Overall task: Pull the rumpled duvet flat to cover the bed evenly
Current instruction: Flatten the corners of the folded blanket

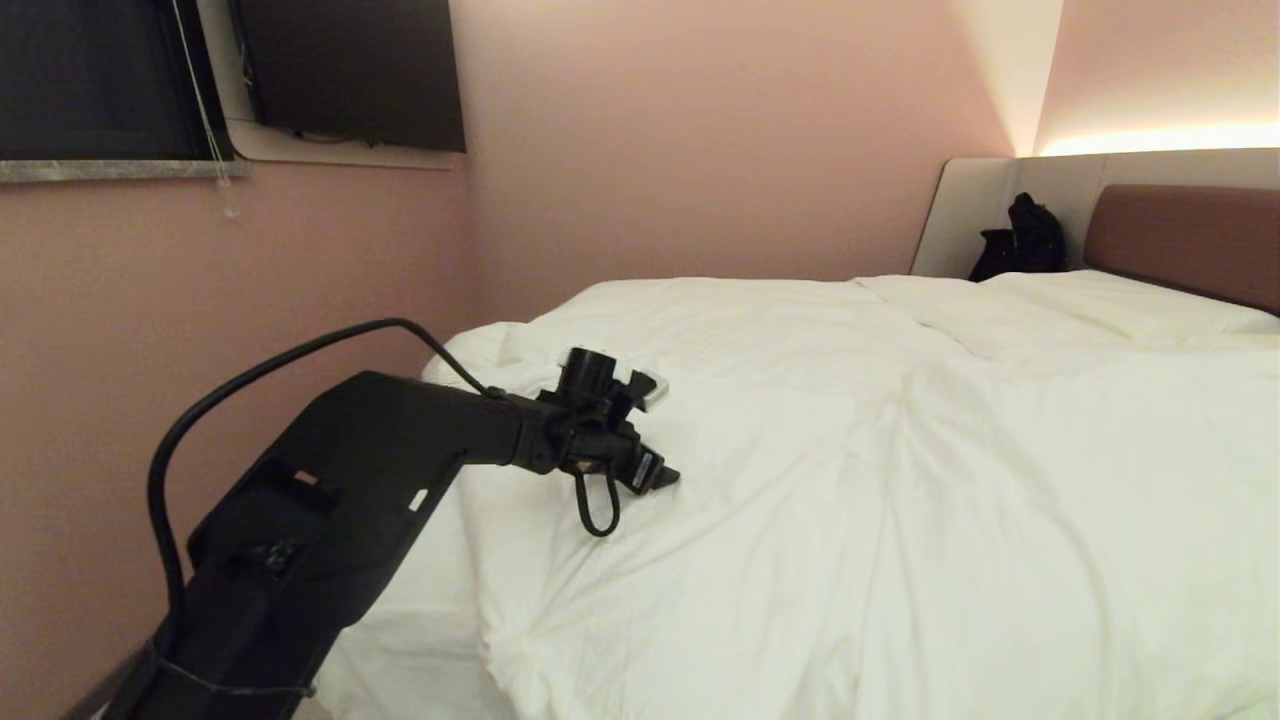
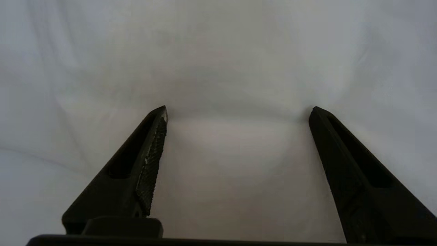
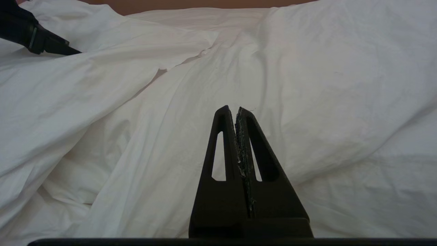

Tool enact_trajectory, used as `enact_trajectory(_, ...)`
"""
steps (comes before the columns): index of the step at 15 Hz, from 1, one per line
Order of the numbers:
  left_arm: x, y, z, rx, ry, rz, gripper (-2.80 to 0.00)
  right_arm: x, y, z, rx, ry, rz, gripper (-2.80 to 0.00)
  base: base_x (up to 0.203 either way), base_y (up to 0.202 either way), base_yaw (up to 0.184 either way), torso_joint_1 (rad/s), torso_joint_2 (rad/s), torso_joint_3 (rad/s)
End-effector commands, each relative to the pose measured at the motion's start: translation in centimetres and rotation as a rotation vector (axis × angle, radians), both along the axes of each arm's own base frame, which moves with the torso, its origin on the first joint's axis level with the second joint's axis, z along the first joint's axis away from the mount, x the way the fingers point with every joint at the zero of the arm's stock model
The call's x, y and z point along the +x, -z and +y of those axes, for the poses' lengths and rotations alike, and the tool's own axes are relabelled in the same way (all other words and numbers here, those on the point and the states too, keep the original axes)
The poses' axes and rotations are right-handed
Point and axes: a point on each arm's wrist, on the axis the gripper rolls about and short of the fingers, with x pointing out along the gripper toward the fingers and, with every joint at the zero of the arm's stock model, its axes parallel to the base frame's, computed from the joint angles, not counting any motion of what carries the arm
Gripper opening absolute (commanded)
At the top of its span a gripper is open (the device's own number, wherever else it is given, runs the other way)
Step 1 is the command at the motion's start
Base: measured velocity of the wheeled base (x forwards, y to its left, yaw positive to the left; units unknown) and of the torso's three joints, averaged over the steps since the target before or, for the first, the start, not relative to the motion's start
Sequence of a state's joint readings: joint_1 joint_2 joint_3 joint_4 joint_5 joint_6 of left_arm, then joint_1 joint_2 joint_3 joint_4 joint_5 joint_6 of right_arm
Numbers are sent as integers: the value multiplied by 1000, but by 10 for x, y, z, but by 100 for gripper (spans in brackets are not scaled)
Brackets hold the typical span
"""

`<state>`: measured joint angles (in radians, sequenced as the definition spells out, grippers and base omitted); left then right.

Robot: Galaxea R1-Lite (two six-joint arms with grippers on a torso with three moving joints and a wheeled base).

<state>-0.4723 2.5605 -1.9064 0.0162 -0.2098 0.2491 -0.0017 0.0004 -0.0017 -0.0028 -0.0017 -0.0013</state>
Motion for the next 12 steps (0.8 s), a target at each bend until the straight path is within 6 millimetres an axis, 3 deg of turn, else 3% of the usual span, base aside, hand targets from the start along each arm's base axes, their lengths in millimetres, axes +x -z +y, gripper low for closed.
enact_trajectory(1,1,19,-1,22,4,31,0,0,0,0,0,0,1,-280,0,0,0,0,0,0)
enact_trajectory(2,1,29,-1,34,6,47,0,0,0,0,0,0,-1,-280,0,0,0,0,0,0)
enact_trajectory(7,-5,35,-4,51,20,65,0,0,0,0,0,0,1,-280,0,0,0,0,0,0)
enact_trajectory(8,-7,37,-3,59,25,73,-280,0,0,0,0,0,-1,-280,0,0,0,0,0,0)
enact_trajectory(12,-10,39,-3,81,53,63,-280,0,0,0,0,1,0,-280,0,0,0,0,0,0)
